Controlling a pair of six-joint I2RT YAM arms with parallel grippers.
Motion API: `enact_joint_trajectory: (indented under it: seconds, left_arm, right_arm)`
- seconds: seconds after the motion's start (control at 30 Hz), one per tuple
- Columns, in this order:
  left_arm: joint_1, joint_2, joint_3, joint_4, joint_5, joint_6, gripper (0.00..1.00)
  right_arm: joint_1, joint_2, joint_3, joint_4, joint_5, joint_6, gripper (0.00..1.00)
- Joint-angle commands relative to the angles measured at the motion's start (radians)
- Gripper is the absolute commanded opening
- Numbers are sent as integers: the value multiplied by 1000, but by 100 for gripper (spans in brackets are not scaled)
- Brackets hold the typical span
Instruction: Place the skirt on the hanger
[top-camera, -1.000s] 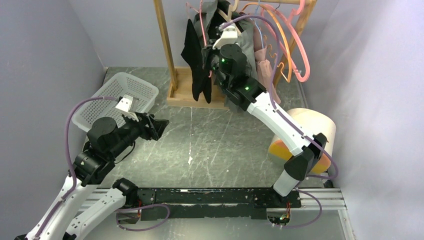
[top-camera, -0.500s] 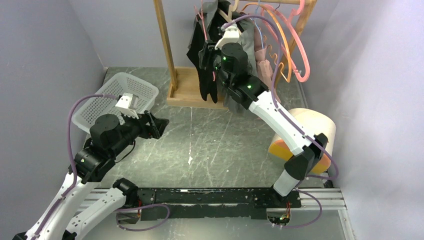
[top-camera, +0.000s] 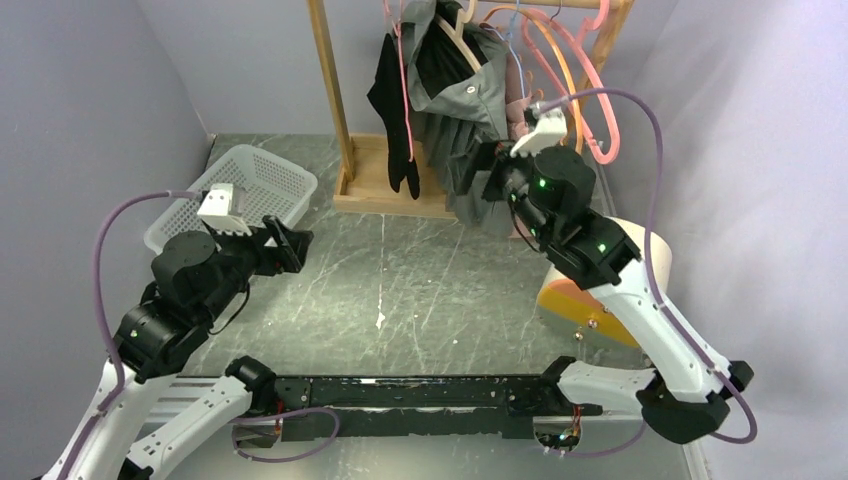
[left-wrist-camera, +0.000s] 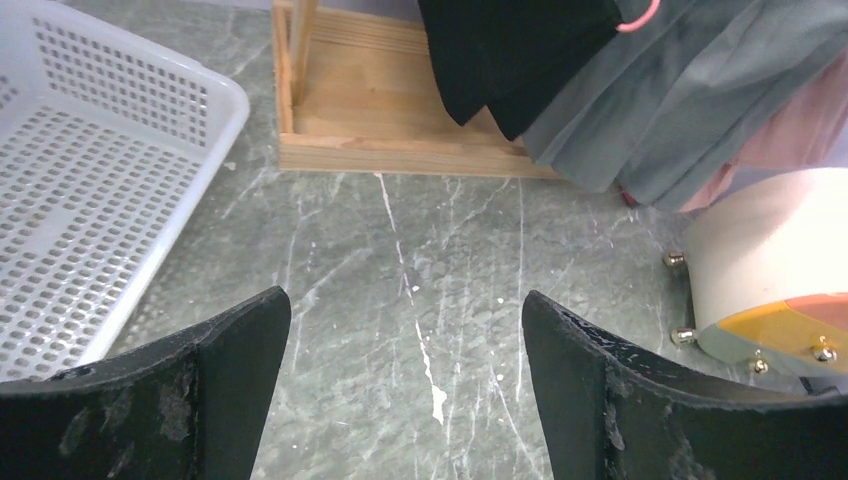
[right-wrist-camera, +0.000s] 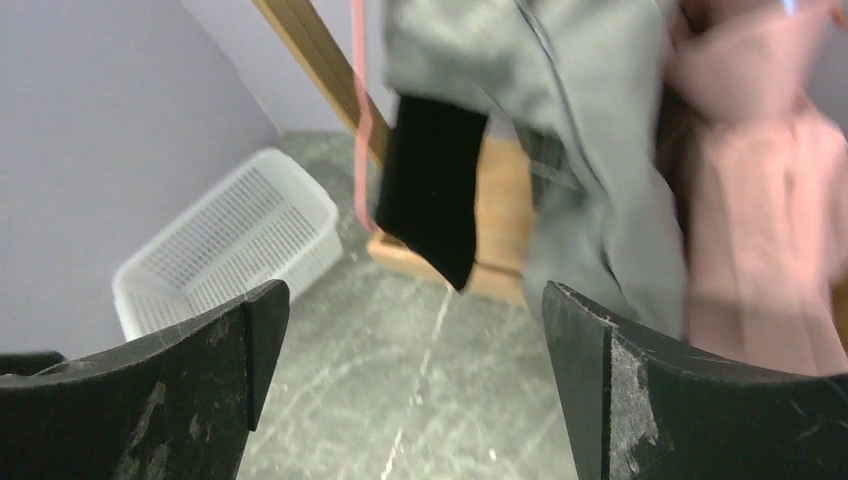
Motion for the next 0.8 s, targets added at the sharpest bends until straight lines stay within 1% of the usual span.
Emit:
enact_joint_trajectory:
  seconds: [0.0, 0.03, 0.17, 0.23, 0.37, 0.57, 0.63, 0.77]
  left_arm:
    - [-6, -31, 70, -78, -88, 1, 89]
    - [-6, -38, 76, -84, -97, 2, 89]
    - [-5, -72, 102, -98, -119, 4, 89]
    - [-5, -82, 126, -114, -130, 10, 89]
    - [-6, -86, 182, -149, -165, 17, 89]
    - [-5, -98, 287, -213, -182, 31, 91]
    - [-5, -103, 324, -234, -183, 71, 93]
    - [-5, -110, 397, -267, -183, 93, 94]
  right_arm:
    - [-5, -91, -99, -315, 152, 142, 100]
    - [-5, -119, -120, -368, 185, 178, 100]
    - [-5, -224, -171, -540, 239, 287, 100]
    - [-4, -278, -179, -592, 278, 327, 100]
    - [-5, -357, -159, -687, 393, 355, 100]
    - [-5, -428, -62, -682, 448, 260, 100]
    - [-6, -448, -44, -646, 444, 218, 100]
    - [-6, -459, -14, -595, 420, 171, 100]
